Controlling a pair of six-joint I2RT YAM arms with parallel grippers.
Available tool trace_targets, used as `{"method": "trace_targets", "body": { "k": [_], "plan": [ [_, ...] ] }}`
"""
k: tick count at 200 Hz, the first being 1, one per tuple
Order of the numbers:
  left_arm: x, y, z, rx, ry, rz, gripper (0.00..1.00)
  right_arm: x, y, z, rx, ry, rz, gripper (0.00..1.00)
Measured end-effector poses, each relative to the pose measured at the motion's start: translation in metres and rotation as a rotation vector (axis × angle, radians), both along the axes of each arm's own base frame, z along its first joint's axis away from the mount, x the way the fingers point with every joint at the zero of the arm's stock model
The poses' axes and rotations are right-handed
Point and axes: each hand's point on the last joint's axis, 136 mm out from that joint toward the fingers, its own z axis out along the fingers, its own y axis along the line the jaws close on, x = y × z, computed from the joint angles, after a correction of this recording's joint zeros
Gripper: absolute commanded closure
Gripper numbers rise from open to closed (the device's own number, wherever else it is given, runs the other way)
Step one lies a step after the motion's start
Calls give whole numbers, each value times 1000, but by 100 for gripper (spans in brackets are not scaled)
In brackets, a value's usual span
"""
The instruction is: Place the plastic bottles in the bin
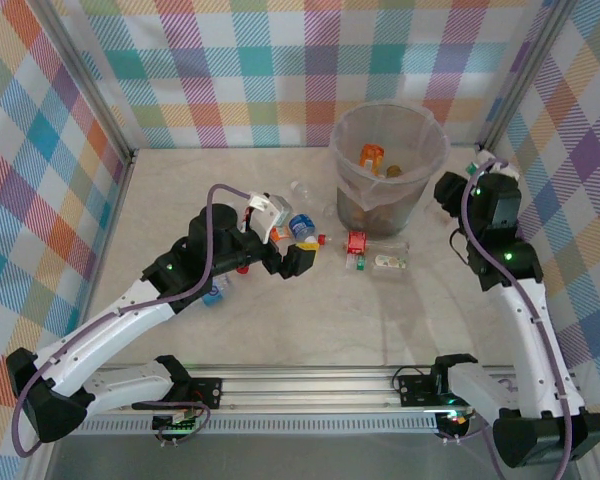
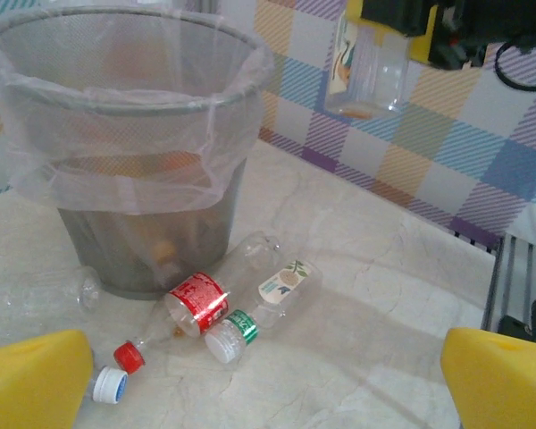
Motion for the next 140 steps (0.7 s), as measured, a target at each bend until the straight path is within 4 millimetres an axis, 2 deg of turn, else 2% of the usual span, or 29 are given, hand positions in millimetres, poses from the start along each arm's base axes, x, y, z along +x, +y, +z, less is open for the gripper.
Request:
{"method": "trace_targets", "body": {
  "k": [21, 42, 76, 103, 140],
  "plan": [
    [3, 0, 1, -11, -5, 14, 0, 14, 17, 29, -61, -42, 87, 44],
    [3, 0, 3, -15, -11, 16, 0, 32, 44, 53, -138, -74, 198, 44],
    [4, 0, 0, -9, -6, 17, 0, 70, 81, 78, -242, -86, 337, 43],
    [6, 1, 0, -4, -11, 27, 0, 103, 93, 81, -286, -42, 383, 42],
    [7, 2, -1, 5, -20, 33, 0, 136, 104, 62, -293, 74, 417, 40]
  ]
}}
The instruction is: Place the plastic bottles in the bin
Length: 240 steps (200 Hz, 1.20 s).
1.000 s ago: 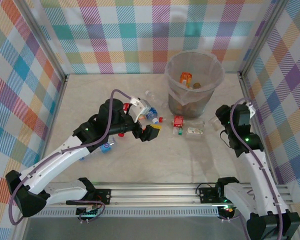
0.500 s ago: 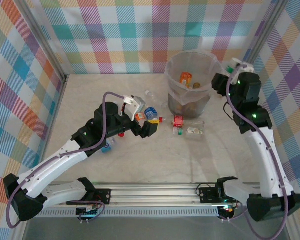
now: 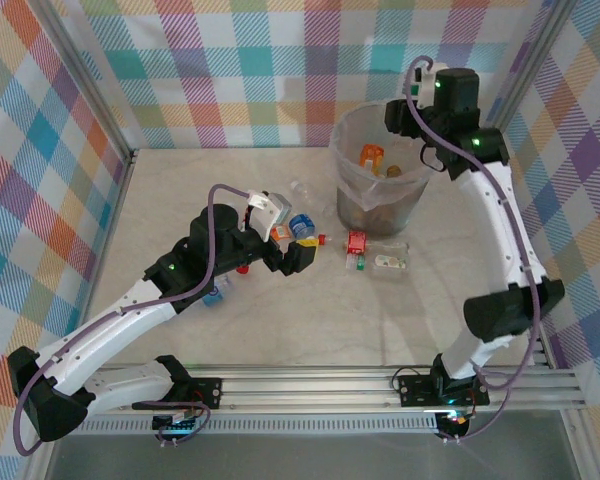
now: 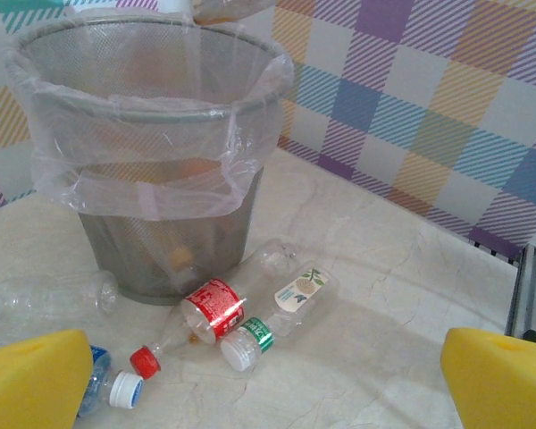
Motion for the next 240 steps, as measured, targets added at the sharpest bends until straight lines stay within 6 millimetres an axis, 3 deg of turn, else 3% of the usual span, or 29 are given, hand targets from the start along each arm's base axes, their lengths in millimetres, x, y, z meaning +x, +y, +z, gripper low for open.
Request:
{"method": "trace_targets", "body": {
  "k": [53, 140, 240],
  "plan": [
    [0, 0, -7, 31, 1, -5, 0, 23, 3, -40, -36, 176, -21, 42],
    [0, -1, -13, 50, 11, -11, 0, 32, -2, -125, -48, 452, -82, 43],
    [1, -2, -16, 70, 23, -13, 0, 38, -13, -180, -14, 613, -132, 39]
  ]
}}
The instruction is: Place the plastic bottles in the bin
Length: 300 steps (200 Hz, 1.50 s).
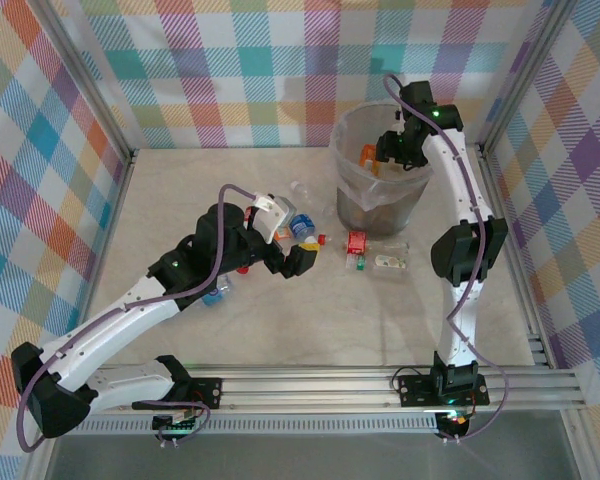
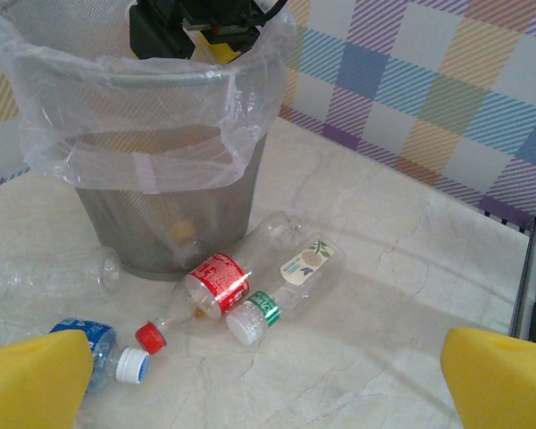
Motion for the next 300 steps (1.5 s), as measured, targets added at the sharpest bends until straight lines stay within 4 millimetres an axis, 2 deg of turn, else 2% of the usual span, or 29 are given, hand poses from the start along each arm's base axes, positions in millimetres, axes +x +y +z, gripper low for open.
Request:
{"method": "trace_targets", "body": {
  "k": [53, 119, 145, 178, 208, 236, 262, 300],
  "plan": [
    [0, 0, -3, 9, 2, -1, 0, 1, 0, -13, 17, 35, -17, 22],
    [-1, 1, -5, 19, 12, -2, 0, 1, 0, -11, 18, 32, -17, 20],
    [-1, 1, -5, 18, 11, -1, 0, -1, 0, 1, 26, 5, -15, 21],
    [-1, 1, -5, 18, 11, -1, 0, -12, 0, 39, 44, -86, -5, 22],
    [-1, 1, -5, 18, 11, -1, 0, -33, 2, 79, 57, -177, 8, 23],
    [-1, 1, -5, 19, 10, -3, 0, -59, 11, 99, 56, -234, 50, 23],
    [-2, 0, -5, 24, 8, -10, 0, -90, 23, 100, 49, -251, 97, 23],
    [-14, 0, 10, 34, 21, -67, 0, -151, 36, 83, 45, -246, 186, 25]
  ]
}}
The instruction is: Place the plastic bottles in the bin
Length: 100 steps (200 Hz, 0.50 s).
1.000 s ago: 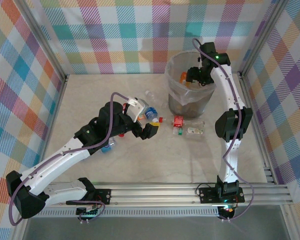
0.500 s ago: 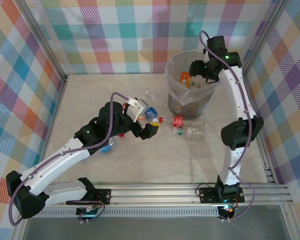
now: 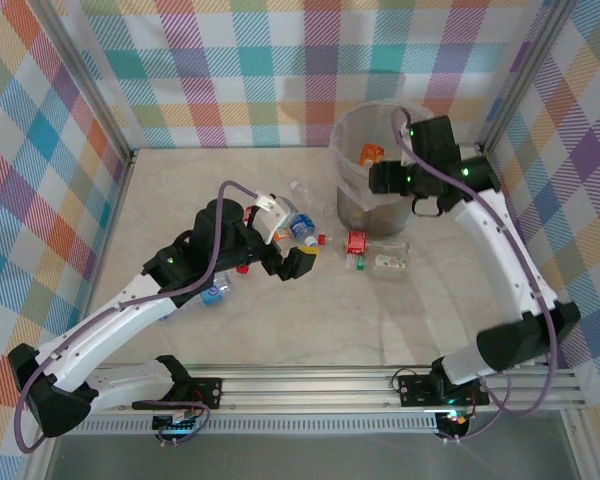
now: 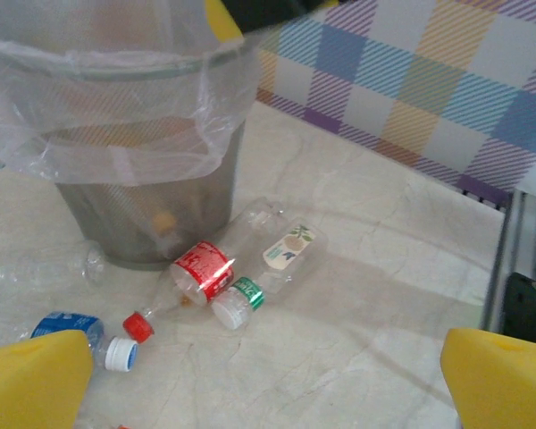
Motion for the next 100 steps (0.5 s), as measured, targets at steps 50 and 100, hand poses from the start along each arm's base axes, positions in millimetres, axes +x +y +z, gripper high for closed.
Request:
{"method": "trace_targets", "body": {
  "k": [50, 100],
  "plan": [
    [-20, 0, -12, 49, 62, -91, 0, -63, -5, -35, 24, 0, 83, 26],
    [-25, 2, -33, 82, 103, -98, 0, -75, -4, -100, 56, 58, 95, 26]
  ]
}}
